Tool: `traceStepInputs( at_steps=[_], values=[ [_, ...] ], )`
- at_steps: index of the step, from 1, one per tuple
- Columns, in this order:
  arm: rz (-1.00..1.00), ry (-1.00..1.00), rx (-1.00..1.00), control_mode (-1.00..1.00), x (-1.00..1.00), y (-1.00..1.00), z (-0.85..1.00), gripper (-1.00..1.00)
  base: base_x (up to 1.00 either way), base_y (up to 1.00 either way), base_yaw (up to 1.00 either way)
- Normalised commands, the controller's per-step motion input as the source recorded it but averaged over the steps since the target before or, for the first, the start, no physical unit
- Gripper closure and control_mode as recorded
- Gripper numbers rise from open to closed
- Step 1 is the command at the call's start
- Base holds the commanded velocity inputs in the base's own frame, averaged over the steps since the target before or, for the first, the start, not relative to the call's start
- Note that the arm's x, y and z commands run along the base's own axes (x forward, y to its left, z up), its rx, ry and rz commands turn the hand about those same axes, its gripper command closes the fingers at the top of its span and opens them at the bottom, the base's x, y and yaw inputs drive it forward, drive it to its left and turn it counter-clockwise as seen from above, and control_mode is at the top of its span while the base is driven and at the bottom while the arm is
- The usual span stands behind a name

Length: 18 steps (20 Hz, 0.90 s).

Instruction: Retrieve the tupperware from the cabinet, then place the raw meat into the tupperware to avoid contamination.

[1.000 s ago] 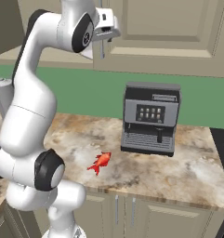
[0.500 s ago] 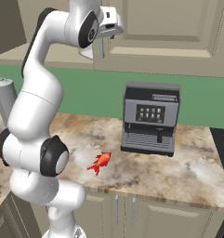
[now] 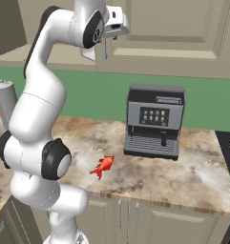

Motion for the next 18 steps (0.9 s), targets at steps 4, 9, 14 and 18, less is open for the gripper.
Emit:
traceStepInputs(
  at_steps=[4, 9, 14, 18],
  values=[
    [0.00, 0.00, 0.00, -1.00, -0.10, 0.00, -0.03, 1.00, 0.00, 0.00, 0.00],
    [0.00, 0.00, 0.01, -1.00, -0.60, -0.11, -0.05, 1.00, 0.00, 0.00, 0.00],
    [0.03, -0.03, 0.12, -1.00, -0.96, -0.53, 0.00, 1.00, 0.00, 0.00, 0.00],
    [0.06, -0.04, 0.13, -1.00, -0.98, -0.78, -0.04, 1.00, 0.00, 0.00, 0.00]
  ],
)
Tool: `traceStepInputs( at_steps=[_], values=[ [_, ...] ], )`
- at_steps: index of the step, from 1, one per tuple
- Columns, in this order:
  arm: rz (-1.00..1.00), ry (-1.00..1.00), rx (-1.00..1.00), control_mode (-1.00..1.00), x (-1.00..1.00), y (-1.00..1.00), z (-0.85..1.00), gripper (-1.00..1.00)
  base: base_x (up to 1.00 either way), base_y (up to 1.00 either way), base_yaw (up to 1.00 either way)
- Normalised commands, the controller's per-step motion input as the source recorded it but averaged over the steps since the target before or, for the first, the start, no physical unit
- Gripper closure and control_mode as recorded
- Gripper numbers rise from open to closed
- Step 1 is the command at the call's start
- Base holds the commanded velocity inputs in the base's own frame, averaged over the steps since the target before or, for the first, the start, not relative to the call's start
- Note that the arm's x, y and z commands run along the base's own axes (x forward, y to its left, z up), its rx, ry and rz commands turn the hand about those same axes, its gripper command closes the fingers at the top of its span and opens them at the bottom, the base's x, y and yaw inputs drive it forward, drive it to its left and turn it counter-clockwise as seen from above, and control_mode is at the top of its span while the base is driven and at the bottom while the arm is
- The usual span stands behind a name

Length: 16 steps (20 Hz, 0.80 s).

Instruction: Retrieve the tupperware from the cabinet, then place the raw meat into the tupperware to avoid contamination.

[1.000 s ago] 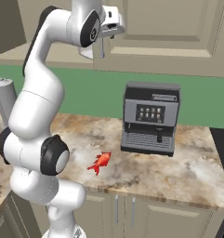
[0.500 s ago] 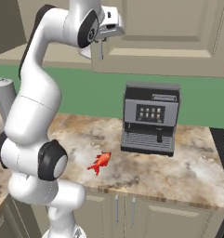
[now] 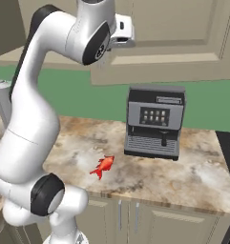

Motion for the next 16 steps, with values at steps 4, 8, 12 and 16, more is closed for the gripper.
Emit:
traceStepInputs(
  at_steps=[4, 8, 12, 16],
  values=[
    [0.08, -0.05, 0.12, -1.00, -0.93, -0.81, -0.01, 1.00, 0.00, 0.00, 0.00],
    [0.09, -0.04, 0.08, -1.00, -0.81, -0.75, 0.01, 1.00, 0.00, 0.00, 0.00],
    [0.11, 0.00, 0.04, -1.00, -0.54, -0.82, 0.04, 1.00, 0.00, 0.00, 0.00],
    [0.10, 0.00, 0.05, -1.00, -0.62, -0.86, 0.03, 1.00, 0.00, 0.00, 0.00]
  ],
)
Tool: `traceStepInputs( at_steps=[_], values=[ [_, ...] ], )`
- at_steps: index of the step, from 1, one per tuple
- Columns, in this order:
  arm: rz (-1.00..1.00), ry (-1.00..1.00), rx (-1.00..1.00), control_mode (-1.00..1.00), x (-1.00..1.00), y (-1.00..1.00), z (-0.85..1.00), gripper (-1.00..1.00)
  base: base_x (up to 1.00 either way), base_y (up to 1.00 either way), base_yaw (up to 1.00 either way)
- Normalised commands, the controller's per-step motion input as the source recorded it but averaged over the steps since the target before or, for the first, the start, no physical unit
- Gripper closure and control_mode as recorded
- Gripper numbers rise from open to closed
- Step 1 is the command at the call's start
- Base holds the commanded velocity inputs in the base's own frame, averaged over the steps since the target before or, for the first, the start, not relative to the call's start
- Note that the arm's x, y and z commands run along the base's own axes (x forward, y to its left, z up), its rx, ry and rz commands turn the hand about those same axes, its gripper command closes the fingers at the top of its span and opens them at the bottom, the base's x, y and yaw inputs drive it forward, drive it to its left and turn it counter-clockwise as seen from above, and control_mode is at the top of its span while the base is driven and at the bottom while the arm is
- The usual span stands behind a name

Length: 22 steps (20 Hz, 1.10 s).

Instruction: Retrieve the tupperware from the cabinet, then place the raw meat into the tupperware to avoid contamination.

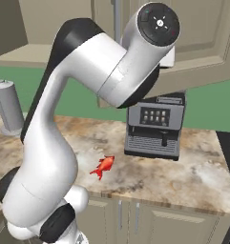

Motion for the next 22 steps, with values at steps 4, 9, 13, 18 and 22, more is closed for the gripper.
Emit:
traceStepInputs(
  at_steps=[4, 9, 13, 18, 22],
  values=[
    [0.04, 0.07, 0.06, -1.00, -0.35, -0.53, -0.04, 1.00, 0.00, 0.00, 0.00],
    [0.02, 0.07, 0.04, -1.00, -0.08, 0.00, -0.25, 1.00, 0.00, 0.00, 0.00],
    [0.00, 0.02, 0.01, -1.00, -0.09, 0.01, -0.13, -1.00, 0.00, 0.00, 0.00],
    [0.00, 0.00, 0.00, -1.00, 0.00, 0.00, 0.00, -1.00, 0.00, 0.00, 0.00],
    [-0.02, -0.01, 0.00, -1.00, -0.21, 0.00, 0.00, -1.00, 0.00, 0.00, 0.00]
  ],
)
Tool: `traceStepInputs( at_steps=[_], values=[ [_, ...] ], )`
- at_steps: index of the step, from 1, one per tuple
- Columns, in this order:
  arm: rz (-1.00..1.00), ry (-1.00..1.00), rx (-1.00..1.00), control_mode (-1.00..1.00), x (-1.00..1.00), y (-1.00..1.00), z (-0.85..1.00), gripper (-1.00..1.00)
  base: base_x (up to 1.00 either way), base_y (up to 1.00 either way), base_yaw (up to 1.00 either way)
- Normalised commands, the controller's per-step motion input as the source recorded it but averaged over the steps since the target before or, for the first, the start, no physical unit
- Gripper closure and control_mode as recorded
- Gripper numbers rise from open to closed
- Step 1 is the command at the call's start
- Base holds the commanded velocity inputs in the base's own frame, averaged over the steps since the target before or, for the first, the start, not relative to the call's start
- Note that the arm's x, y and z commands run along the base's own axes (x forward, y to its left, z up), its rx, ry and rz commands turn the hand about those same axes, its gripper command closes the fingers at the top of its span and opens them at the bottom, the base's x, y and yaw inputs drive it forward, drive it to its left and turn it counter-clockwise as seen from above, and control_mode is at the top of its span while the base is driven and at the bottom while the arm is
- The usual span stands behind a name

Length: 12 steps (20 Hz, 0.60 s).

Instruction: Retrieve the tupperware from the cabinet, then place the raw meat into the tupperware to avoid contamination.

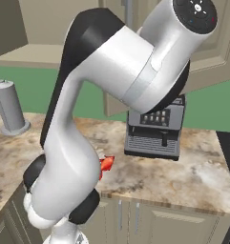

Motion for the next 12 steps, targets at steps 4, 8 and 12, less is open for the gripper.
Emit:
traceStepInputs(
  at_steps=[4, 8, 12],
  values=[
    [-0.10, -0.09, -0.01, -1.00, -0.65, 0.03, 0.12, -1.00, 0.00, 0.00, 0.00],
    [-0.14, -0.07, -0.06, -1.00, -0.69, 0.26, 0.13, -1.00, 0.00, 0.00, 0.00],
    [-0.13, -0.02, -0.13, -1.00, -0.56, 0.49, -0.01, -1.00, 0.00, 0.00, 0.00]
  ],
)
